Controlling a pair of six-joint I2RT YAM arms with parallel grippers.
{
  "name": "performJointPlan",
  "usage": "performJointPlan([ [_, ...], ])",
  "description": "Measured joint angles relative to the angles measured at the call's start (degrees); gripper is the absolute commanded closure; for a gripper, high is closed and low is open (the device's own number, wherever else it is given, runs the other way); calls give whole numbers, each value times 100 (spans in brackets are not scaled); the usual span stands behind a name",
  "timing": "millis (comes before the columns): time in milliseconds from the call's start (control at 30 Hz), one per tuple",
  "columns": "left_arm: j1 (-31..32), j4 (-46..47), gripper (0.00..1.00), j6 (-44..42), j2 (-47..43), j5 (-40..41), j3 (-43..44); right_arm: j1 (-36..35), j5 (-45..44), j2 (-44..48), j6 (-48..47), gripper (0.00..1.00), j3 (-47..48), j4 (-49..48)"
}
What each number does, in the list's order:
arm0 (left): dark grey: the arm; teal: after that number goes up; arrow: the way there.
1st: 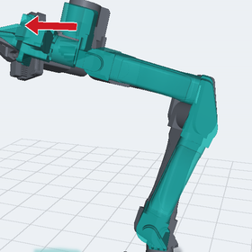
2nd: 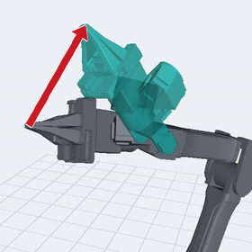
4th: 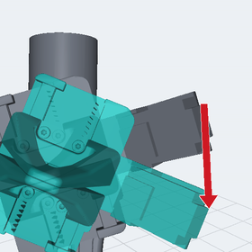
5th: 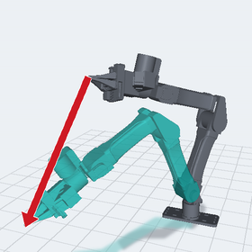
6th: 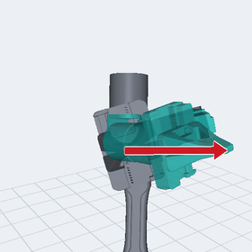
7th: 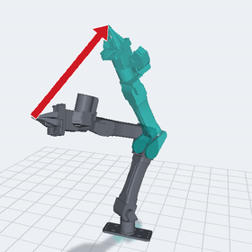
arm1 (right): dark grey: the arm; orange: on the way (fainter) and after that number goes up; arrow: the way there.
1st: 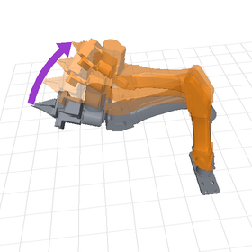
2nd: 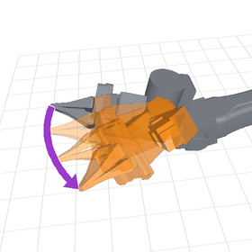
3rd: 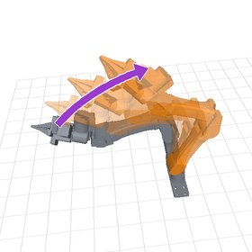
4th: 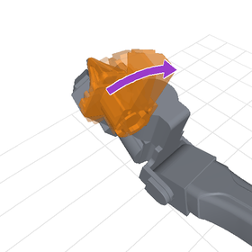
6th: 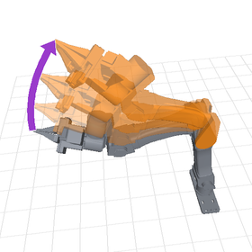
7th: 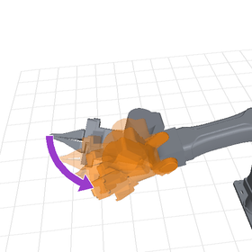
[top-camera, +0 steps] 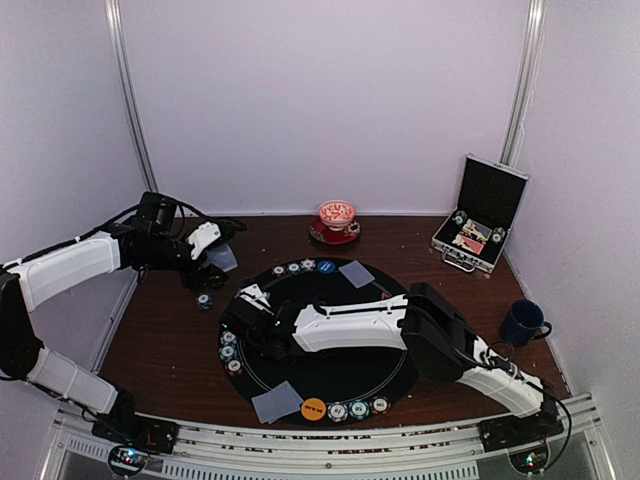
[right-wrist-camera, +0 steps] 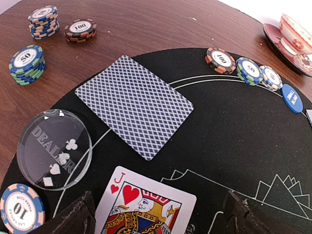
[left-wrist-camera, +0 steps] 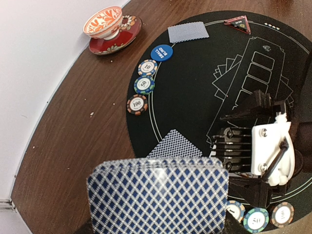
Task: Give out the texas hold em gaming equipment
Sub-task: Adjust the poker card.
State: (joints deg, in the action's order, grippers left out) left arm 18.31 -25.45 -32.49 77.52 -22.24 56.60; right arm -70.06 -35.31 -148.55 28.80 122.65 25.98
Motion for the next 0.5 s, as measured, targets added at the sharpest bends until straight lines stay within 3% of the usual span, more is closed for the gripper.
performJointPlan([
  [333, 0, 0, 41, 0, 2, -2, 0, 13, 11, 37, -31, 6, -66, -52],
  [500, 0, 2, 41, 0, 4, -7, 0, 61, 201, 442, -273, 5, -597, -210],
])
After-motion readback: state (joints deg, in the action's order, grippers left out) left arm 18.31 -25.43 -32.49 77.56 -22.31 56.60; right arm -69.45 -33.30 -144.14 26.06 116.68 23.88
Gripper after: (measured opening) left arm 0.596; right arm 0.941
